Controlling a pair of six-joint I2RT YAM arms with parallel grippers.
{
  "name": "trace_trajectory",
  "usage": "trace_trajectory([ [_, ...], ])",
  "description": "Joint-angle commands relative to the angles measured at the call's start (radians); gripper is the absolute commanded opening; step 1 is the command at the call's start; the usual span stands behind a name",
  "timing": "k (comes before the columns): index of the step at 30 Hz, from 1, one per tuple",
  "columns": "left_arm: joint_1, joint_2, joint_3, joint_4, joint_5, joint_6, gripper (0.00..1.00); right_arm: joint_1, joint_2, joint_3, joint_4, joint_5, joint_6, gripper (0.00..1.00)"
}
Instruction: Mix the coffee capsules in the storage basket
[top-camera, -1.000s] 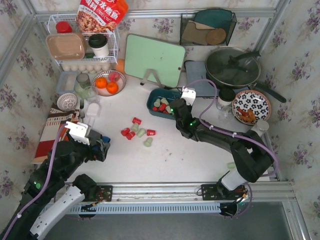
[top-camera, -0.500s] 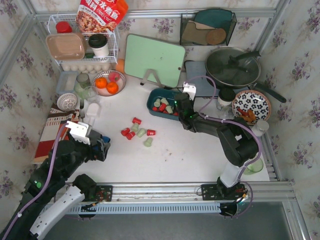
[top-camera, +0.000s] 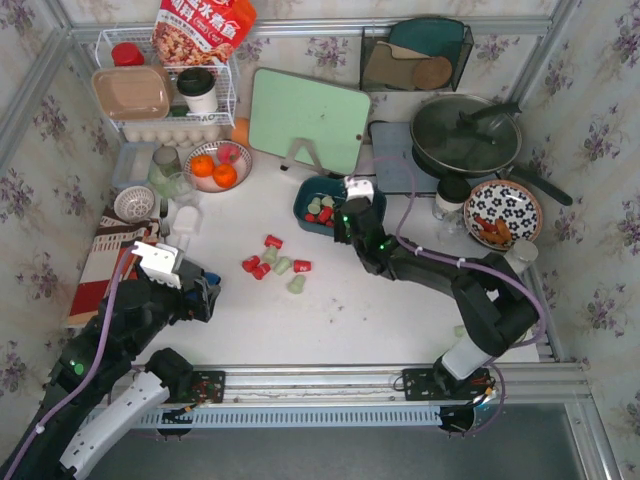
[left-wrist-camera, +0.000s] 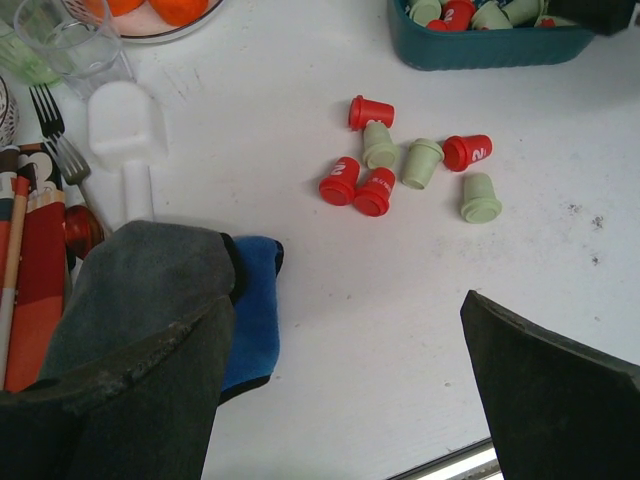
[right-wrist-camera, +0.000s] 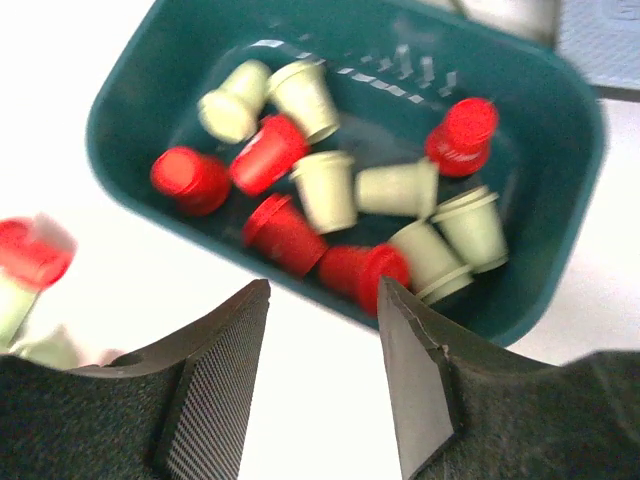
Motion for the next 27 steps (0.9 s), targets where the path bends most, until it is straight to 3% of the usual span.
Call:
trace_trajectory([
  [1,0.001,0.002,-0.002,0.025,-0.013,0.013,0.97,0.098,-0.069,-0.042,-0.005,0.024,-0.060,0.54],
  [6,0.002,0.007,-0.002,0.025,-0.015,0.014,0.97,0.224,-0.109,-0.093,0.061,-0.009,-0.098,0.54],
  [12,0.002,0.012,-0.002,0.024,-0.017,0.014,0.97,0.279,-0.038,-0.055,0.032,-0.126,-0.050,0.57],
  [20,0.004,0.006,-0.002,0.022,-0.023,0.013,0.97,0.351,0.070,-0.003,-0.016,-0.025,0.230,0.77],
  [27,0.004,0.002,-0.002,0.023,-0.016,0.014,0.97,0.386,0.133,0.001,-0.023,0.121,0.378,0.82],
])
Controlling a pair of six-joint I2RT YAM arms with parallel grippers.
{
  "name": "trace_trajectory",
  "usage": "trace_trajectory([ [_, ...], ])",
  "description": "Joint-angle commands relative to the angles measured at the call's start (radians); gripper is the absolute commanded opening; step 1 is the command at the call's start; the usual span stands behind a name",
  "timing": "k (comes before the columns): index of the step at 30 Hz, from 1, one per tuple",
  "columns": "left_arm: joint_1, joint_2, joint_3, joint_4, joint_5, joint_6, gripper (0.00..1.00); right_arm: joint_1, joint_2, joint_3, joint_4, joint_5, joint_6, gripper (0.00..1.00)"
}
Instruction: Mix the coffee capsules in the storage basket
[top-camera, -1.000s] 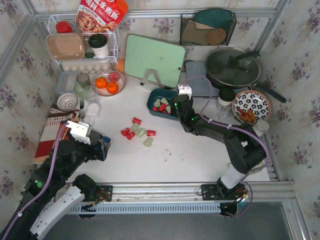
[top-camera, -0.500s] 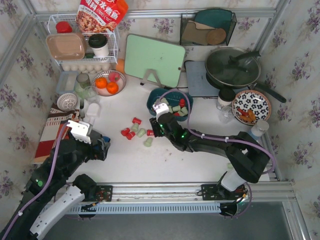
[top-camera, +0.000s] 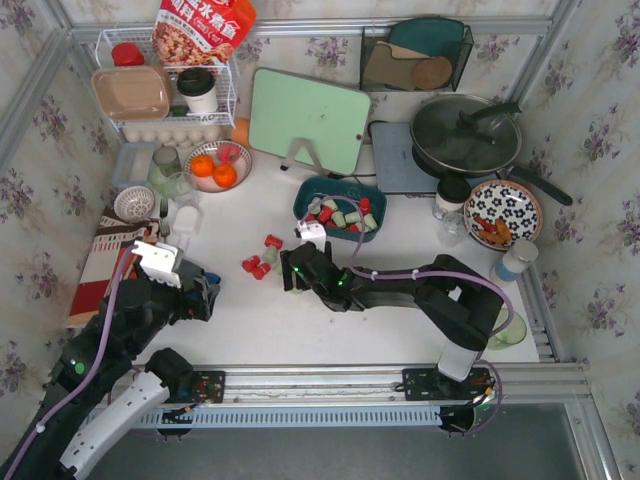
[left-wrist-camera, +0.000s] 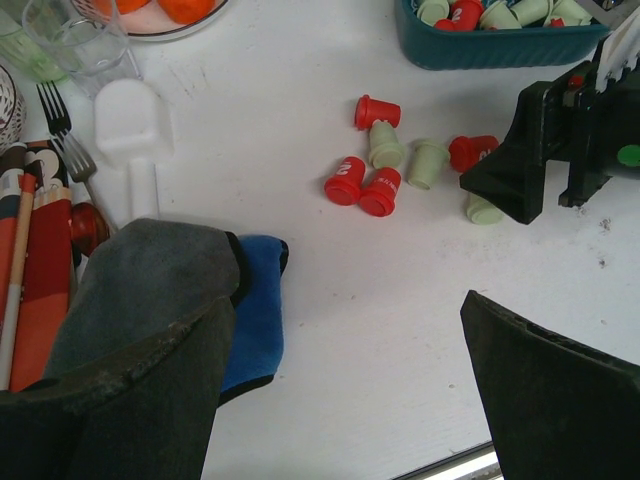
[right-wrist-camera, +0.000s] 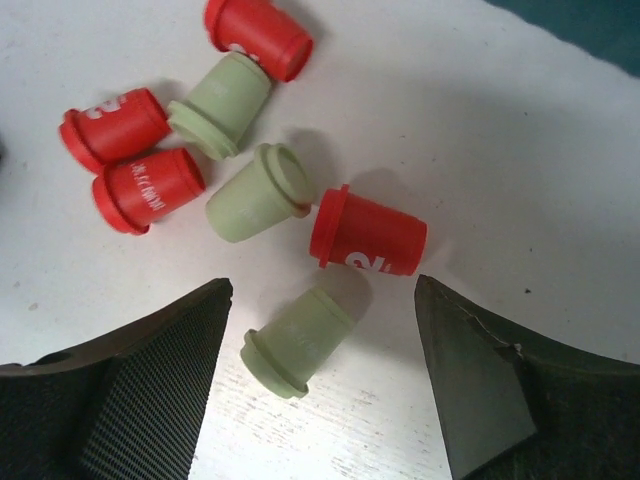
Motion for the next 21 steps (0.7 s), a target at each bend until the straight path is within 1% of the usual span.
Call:
trace_trajectory([
  [1,0.001,-0.004,-0.002,0.024,-0.001,0.014,0.97,0.005,0.029,0.004,0.004,0.139,0.128,0.81],
  [6,0.001,-0.013,-0.002,0.024,0.000,0.013,0.97,0.001,0.072,0.023,0.017,0.176,0.120,0.78],
  [13,0.001,-0.020,-0.002,0.022,0.002,0.013,0.97,-0.018,0.112,0.036,0.061,0.145,0.119,0.72],
  [17,0.001,-0.020,-0.002,0.022,0.005,0.013,0.97,-0.021,0.111,0.037,0.073,0.137,0.126,0.66],
  [21,0.001,-0.021,-0.002,0.022,0.005,0.013,0.97,-0.022,0.097,0.027,0.084,0.133,0.119,0.55],
])
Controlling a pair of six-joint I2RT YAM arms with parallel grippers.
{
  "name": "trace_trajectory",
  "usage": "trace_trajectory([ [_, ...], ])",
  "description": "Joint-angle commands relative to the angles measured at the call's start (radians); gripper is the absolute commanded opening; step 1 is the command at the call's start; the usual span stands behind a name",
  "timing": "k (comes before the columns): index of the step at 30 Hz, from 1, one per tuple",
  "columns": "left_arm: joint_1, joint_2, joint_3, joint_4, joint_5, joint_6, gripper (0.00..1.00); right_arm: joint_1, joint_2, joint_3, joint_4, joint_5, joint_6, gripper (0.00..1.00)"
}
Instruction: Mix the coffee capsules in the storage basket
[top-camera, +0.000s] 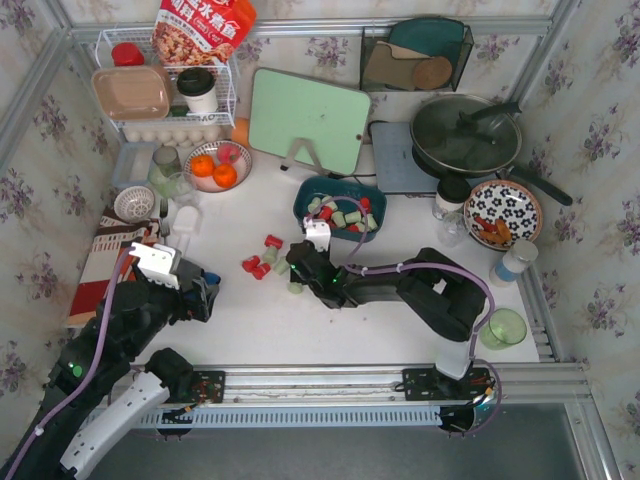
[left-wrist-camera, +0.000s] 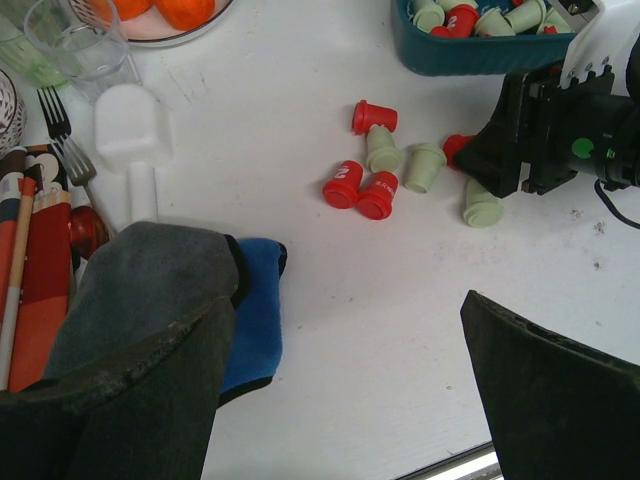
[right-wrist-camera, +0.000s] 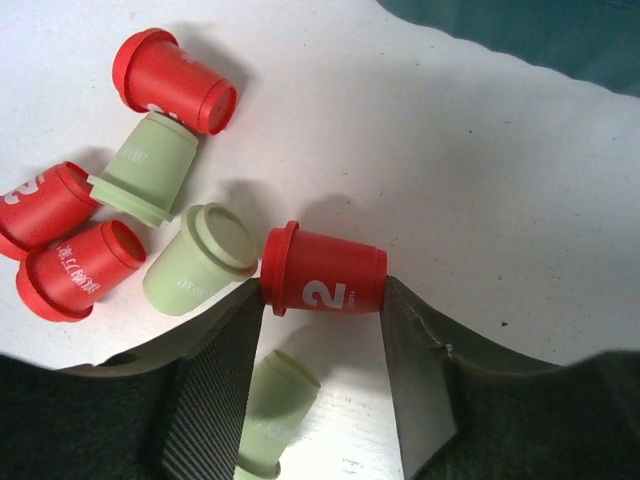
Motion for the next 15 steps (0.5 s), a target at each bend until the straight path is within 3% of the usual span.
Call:
trace_trajectory([
  [1,0.001,-0.003,-0.002,0.022,0.002,0.013,0.97,0.000,-0.019,-0.008,0.047,0.006,0.002,0.54],
  [10,0.001,-0.002,-0.003,0.024,0.003,0.013,0.97,-0.013,-0.149,-0.026,0.039,0.068,-0.092,0.50],
  [15,0.001,0.002,-0.003,0.024,0.006,0.013,0.97,-0.110,-0.220,-0.021,0.021,0.102,-0.185,0.49],
])
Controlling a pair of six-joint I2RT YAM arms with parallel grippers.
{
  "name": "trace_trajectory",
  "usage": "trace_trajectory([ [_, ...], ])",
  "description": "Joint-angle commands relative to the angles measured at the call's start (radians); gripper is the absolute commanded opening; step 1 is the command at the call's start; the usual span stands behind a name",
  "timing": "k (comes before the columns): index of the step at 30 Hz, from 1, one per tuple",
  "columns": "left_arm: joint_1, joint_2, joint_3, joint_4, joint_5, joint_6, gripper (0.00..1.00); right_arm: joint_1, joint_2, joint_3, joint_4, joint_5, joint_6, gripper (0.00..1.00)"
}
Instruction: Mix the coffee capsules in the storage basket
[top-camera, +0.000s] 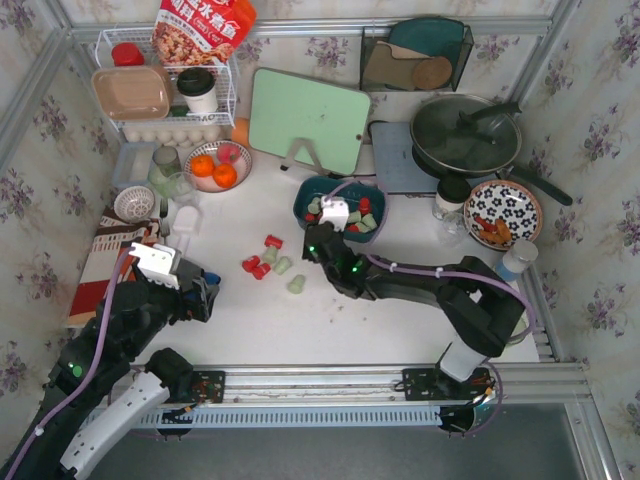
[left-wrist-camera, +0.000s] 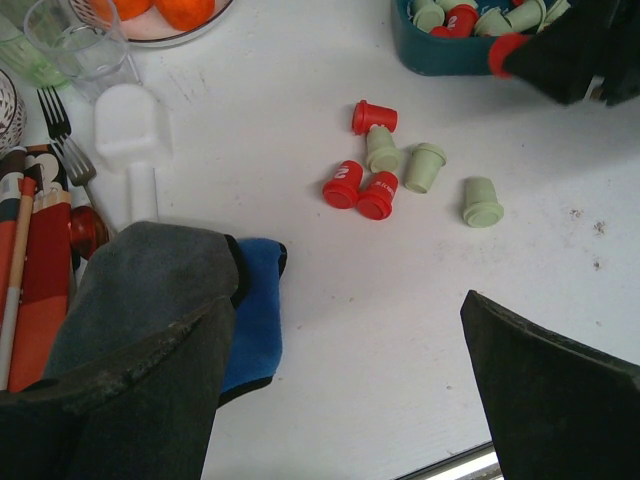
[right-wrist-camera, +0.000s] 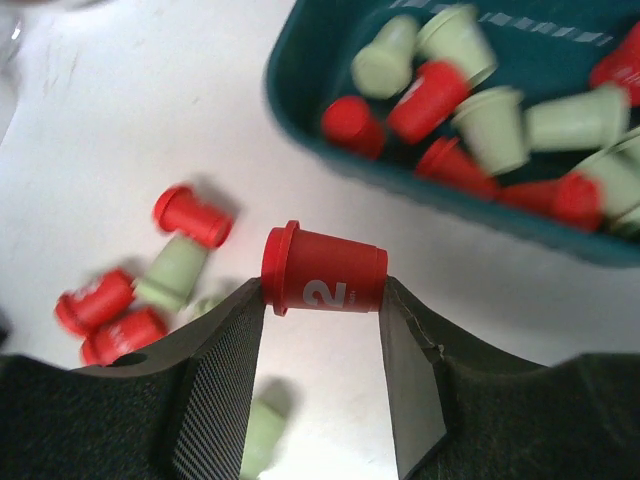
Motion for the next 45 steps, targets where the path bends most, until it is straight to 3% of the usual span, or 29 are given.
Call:
trace_trajectory([
  [1,0.001,0.003,-0.003,0.024,0.005,0.013,0.97,-0.086,-0.047,0.002,0.018,0.053,-0.103,0.49],
  [8,0.001,0.014,-0.006,0.027,0.003,0.016,0.97,-0.264,-0.030,-0.002,0.079,-0.009,-0.160,0.51],
  [15,0.001,0.050,-0.006,0.028,-0.001,0.018,0.97,-0.361,0.121,0.076,0.184,-0.081,-0.235,0.59],
  [22,0.003,0.080,-0.007,0.027,-0.022,0.020,0.97,-0.386,0.257,0.241,0.070,-0.127,-0.290,0.73],
  [27,0.007,0.111,-0.008,0.029,-0.031,0.025,0.97,-0.386,0.147,0.194,0.054,-0.226,-0.288,0.73],
  [39,0.038,0.228,0.018,-0.001,-0.019,0.015,0.95,-0.386,-0.317,-0.257,0.155,-0.421,-0.271,0.66],
  [45,0.039,0.321,0.049,-0.008,-0.047,-0.008,0.91,-0.386,-0.393,-0.381,0.209,-0.398,-0.335,0.66],
])
